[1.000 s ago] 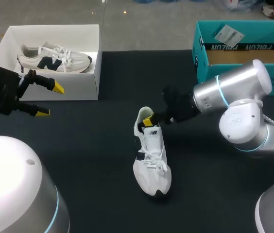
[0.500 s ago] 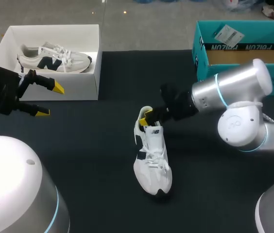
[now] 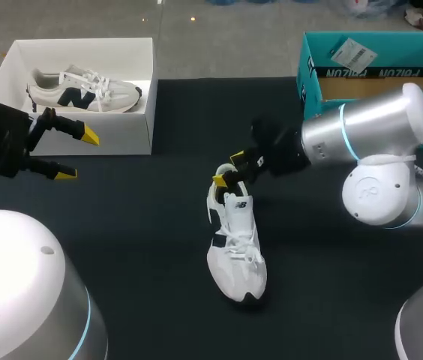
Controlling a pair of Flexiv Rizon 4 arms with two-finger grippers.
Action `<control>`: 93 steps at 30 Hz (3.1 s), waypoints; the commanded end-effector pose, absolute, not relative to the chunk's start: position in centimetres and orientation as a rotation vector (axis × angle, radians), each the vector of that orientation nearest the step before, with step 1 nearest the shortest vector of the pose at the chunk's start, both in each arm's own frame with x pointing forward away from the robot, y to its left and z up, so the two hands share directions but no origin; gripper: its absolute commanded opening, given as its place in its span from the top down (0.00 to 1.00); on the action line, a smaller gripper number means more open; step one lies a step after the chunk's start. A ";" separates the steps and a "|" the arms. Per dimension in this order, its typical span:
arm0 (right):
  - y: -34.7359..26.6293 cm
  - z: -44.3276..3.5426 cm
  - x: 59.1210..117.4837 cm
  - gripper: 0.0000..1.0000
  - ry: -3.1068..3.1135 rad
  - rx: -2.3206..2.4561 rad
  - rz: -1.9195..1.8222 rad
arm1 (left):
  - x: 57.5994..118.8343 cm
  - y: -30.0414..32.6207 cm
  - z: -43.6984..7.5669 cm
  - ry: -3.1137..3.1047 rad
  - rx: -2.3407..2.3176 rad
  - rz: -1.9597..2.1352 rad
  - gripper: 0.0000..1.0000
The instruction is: Take the shoe out of the shoebox, open the shoe tongue, remove and reinsert the insole, then place the shoe into the shoebox
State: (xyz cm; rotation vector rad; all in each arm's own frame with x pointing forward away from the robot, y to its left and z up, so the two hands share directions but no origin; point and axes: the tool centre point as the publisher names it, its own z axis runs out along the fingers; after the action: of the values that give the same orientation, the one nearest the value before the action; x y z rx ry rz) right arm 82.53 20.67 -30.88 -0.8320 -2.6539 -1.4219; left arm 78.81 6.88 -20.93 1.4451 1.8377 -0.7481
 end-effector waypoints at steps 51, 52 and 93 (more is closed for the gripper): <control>20.3 -31.6 81.0 1.00 -2.402 -2.579 -0.197 | 78.8 6.8 -20.9 1.842 1.447 -0.745 0.00; 20.3 -31.6 81.0 1.00 -2.402 -2.579 -0.197 | 78.8 6.8 -20.9 1.842 1.447 -0.745 0.00; 20.9 -41.8 81.5 1.00 -2.373 -2.214 -0.207 | 78.8 6.8 -20.9 1.842 1.447 -0.745 0.00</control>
State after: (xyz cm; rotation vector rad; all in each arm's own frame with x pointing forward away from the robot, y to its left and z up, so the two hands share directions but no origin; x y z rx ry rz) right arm 81.57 20.38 -40.74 -2.2135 -2.3717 -0.2195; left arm 78.80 6.88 -20.93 1.4451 1.8378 -0.7481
